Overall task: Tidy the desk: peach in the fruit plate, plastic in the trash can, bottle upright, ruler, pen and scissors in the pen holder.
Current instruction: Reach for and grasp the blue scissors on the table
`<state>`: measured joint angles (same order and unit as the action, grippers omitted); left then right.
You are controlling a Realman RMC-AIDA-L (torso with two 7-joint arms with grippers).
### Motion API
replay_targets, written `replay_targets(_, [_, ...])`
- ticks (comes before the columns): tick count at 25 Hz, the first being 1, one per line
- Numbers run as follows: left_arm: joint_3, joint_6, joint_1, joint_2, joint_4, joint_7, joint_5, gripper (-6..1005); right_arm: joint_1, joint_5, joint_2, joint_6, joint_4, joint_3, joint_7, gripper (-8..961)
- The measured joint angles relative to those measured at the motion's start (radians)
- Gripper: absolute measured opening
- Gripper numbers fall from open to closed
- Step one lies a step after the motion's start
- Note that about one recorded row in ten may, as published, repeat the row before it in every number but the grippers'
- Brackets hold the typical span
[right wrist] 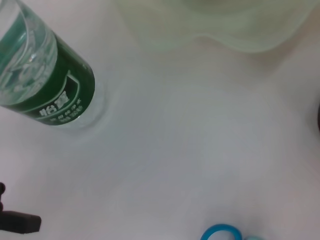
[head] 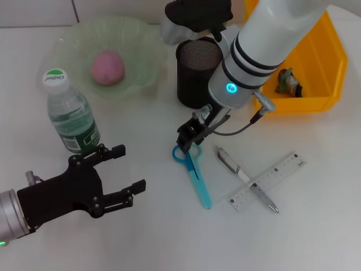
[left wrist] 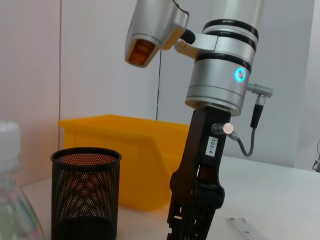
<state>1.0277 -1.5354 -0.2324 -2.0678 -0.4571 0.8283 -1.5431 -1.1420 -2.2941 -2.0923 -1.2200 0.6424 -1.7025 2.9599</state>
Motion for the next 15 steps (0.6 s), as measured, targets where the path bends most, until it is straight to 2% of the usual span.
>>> replay_targets(15, [0.000,0.001,-0.002,0.000,0.002,0.000,0.000,832,-0.004,0.030,0.000,0.046,-0.045,-0.013,-0.001,327])
